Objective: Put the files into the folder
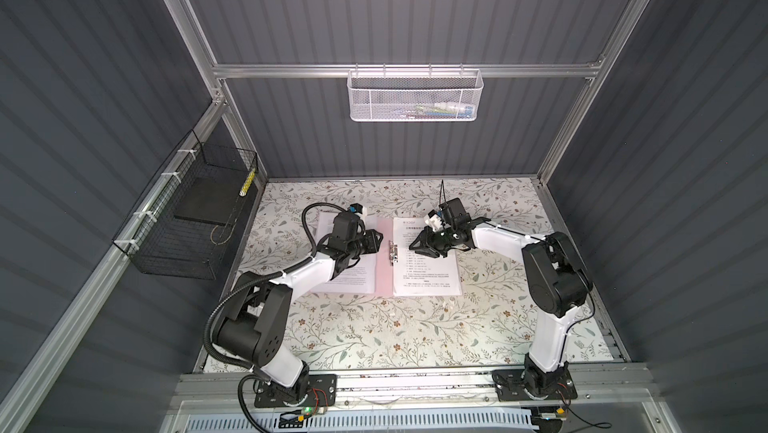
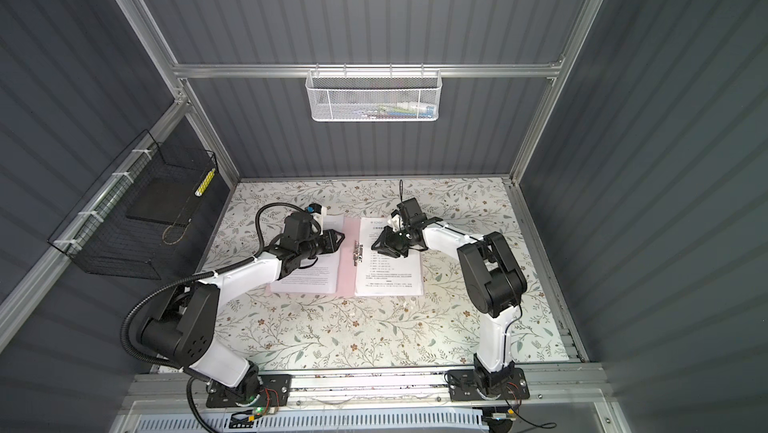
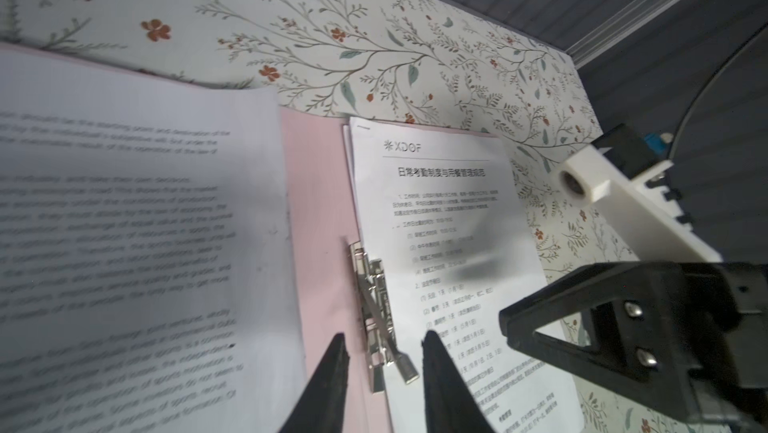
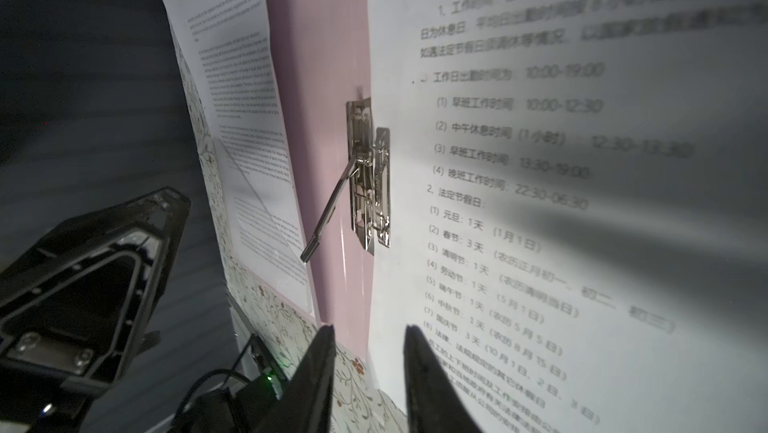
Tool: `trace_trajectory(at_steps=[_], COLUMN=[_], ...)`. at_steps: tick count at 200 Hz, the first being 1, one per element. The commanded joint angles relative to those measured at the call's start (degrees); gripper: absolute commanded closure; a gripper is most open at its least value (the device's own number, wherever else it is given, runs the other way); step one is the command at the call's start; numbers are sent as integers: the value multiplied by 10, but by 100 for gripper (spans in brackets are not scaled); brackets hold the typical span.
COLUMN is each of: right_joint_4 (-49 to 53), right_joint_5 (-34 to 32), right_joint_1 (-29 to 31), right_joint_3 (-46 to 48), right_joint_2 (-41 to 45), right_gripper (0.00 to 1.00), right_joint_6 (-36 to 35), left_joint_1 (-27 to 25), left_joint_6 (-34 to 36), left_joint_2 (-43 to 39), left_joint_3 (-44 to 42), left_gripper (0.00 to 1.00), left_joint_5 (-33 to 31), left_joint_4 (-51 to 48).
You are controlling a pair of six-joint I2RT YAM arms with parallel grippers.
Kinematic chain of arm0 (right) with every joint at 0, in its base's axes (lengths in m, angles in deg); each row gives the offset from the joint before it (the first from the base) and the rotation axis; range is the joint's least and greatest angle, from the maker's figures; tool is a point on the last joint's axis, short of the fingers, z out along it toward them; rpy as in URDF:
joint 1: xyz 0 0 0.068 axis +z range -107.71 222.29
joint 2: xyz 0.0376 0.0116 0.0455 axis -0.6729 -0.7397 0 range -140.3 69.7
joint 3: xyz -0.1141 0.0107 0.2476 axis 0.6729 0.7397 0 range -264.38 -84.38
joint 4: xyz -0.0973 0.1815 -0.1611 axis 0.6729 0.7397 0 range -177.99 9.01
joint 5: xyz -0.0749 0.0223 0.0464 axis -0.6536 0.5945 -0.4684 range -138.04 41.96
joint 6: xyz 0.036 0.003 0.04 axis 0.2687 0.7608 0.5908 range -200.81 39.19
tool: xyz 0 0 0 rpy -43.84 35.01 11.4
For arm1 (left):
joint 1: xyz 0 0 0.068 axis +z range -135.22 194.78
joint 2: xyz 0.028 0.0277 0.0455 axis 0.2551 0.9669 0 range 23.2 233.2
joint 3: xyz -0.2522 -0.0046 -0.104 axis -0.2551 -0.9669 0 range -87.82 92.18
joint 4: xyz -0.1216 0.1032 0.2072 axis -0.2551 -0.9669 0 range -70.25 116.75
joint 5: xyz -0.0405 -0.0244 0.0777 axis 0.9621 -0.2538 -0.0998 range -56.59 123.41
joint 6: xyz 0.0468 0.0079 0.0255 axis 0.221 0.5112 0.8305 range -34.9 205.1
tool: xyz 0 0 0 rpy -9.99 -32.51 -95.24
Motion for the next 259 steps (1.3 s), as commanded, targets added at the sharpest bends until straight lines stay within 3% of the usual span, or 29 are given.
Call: trace_trajectory(at_steps=[1,117,194,259], right_joint_4=[-4,-52,-88,-93], right_joint_5=[3,68,88,91], right_joint_1=[9,40,46,51], right_joint_3=[-27,-75,-81,-76], right_joint_2=[-12,-97,-120,-122], right_gripper=[78,77,72,81], right_joint_6=[29,102,141,142], left_joint_1=[-3,-3,-3,-3], left_joint_6=[-2,-67,-82,-81], left_joint_2=[-16,-22,-19,-18], left_joint_3=[-43,-185,-209,-207], left_gripper=[70,74,77,77], left_joint_5=[-40,-43,-53,-54], left_joint_4=[-39,67,76,79])
